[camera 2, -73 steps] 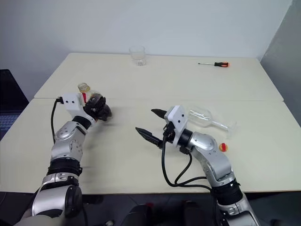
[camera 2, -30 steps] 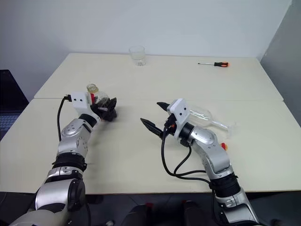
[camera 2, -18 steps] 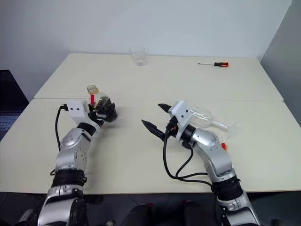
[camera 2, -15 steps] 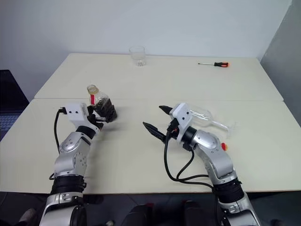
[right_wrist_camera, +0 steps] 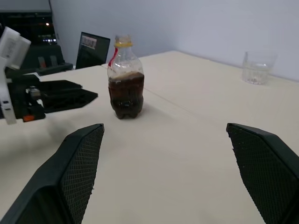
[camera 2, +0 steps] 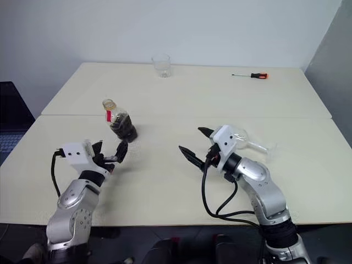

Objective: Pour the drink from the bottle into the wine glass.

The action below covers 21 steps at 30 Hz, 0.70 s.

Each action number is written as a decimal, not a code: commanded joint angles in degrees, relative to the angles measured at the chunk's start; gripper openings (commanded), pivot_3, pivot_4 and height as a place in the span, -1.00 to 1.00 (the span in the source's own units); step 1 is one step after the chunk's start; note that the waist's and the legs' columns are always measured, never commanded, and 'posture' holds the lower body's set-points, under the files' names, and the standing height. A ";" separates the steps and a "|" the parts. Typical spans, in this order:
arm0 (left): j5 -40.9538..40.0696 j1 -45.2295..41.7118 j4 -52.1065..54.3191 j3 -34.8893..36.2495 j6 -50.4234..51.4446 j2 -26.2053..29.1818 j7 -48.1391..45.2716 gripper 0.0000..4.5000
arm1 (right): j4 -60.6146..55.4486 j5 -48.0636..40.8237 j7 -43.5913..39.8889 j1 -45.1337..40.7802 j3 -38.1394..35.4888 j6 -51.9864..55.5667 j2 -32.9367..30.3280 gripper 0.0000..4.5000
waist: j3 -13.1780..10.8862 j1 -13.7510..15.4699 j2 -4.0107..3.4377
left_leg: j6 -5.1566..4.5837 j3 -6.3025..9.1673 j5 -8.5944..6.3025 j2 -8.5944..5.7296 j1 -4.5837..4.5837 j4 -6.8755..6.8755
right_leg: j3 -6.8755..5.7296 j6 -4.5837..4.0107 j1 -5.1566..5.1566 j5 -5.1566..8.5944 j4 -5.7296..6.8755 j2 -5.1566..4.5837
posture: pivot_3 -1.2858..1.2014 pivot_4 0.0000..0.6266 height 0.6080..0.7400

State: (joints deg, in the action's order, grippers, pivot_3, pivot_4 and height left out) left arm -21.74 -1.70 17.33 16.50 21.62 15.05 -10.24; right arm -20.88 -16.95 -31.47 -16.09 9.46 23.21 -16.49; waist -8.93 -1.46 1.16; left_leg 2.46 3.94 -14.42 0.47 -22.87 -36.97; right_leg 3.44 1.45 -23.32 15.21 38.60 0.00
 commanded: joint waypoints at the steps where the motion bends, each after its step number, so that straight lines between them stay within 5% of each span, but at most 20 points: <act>1: -0.29 0.16 4.71 -4.77 0.62 2.88 -5.67 0.99 | -2.59 5.61 2.02 0.92 -1.39 -0.56 -4.73 1.00 | 0.00 0.17 0.00 | 0.00 -0.01 0.00 -0.02 0.00 0.00 | -0.02 0.01 0.01 0.01 0.00 0.02 | 0.03 -0.52 1.00; 9: -7.91 -8.72 2.60 -10.77 7.34 4.56 -16.27 0.99 | -1.25 17.35 4.87 1.45 -0.04 -3.39 -11.85 1.00 | 0.00 -0.02 0.00 | 0.00 -0.33 0.00 -0.08 0.05 0.00 | -0.01 0.01 0.06 0.10 0.03 0.13 | 0.03 -0.52 1.00; 21: -5.99 -12.84 -0.98 -15.83 3.49 12.20 -31.37 0.99 | -1.98 29.15 9.15 3.91 -1.29 -0.59 -15.65 1.00 | 0.00 -0.03 0.00 | 0.00 -0.40 0.00 -0.04 0.08 0.01 | 0.07 -0.01 0.06 0.13 0.03 0.20 | 0.03 -0.52 1.00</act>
State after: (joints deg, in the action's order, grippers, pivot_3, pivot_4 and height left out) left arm -27.72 -14.10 15.38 0.45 26.71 26.56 -39.83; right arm -21.12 10.55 -23.36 -12.18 9.68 22.38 -31.46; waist -8.94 -1.49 1.16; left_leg 2.47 3.54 -14.42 0.44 -22.78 -36.96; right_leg 3.52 1.43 -23.27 15.34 38.64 0.20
